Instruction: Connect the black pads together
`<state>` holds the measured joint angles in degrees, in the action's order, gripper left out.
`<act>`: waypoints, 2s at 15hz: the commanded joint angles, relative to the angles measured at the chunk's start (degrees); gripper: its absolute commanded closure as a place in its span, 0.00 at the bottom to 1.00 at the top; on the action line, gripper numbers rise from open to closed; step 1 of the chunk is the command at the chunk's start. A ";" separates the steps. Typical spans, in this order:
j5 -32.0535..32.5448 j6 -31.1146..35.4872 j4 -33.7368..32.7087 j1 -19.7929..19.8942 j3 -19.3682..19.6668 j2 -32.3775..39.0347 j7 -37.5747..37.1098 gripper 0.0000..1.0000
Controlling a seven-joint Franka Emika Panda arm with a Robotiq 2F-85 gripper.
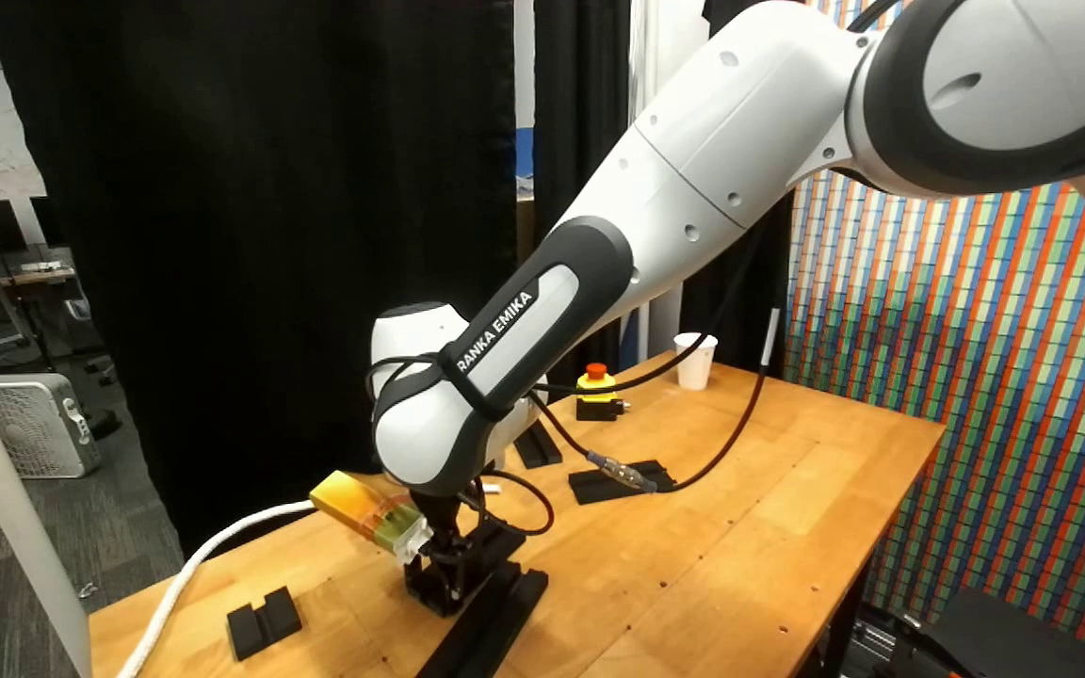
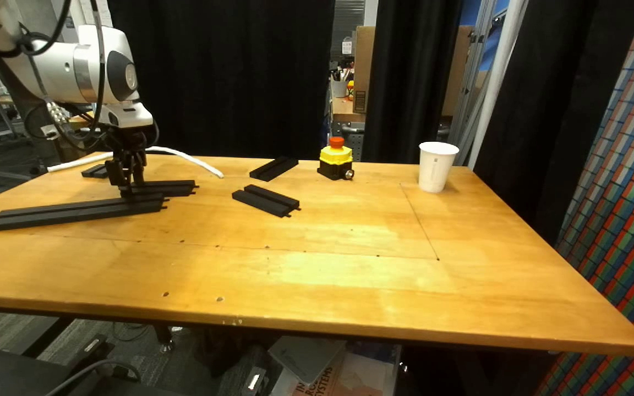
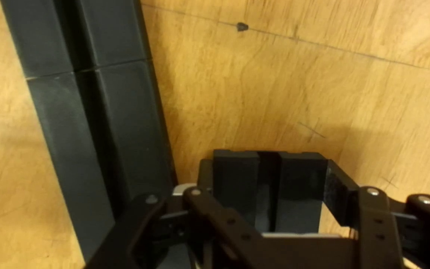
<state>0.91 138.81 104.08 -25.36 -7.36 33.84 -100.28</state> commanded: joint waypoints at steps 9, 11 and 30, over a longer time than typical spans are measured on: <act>1.69 0.46 -0.10 6.03 4.27 -1.55 16.37 0.55; 1.56 1.17 1.32 7.39 5.01 -2.24 18.85 0.55; -13.80 7.99 18.95 16.13 -0.30 -13.54 44.27 0.55</act>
<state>-8.53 145.72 120.58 -10.18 -5.45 23.57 -61.55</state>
